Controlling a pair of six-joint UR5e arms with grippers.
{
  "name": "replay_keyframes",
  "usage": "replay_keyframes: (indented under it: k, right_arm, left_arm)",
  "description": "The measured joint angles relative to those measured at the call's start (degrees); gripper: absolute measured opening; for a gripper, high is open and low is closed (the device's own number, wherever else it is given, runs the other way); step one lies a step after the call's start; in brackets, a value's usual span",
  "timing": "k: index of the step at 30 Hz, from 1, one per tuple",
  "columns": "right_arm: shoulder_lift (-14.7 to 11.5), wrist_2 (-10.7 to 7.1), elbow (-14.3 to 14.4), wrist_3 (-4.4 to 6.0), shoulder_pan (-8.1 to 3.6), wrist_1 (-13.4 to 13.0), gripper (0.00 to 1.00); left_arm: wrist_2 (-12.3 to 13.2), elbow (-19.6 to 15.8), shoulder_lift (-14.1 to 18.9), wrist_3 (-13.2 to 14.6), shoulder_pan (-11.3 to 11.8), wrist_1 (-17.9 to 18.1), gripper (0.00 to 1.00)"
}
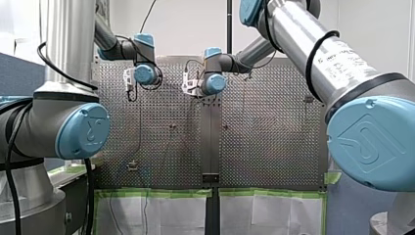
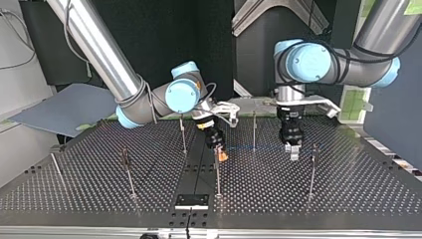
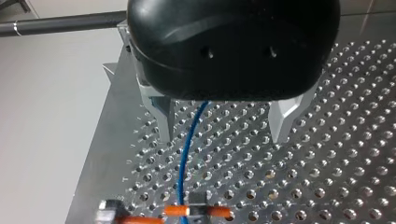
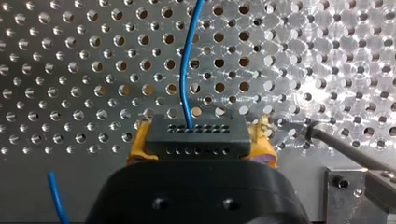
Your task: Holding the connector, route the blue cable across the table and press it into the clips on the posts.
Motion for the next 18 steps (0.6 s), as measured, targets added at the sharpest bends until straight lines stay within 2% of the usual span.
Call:
replay_keyframes:
  k: [8, 18]
  right_arm:
    - [0.01, -0.15, 0.01, 0.00, -0.16, -0.04, 0.00]
    - [-0.01, -0.16, 0.00, 0.00, -0.27, -0.08, 0.00]
  left_arm:
    - [-0.13, 2.35, -2.83, -1.52, -0.67, 2.24, 1.00]
    - [-0.73, 3.63, -4.99, -1.43, -1.09, 1.64, 1.00]
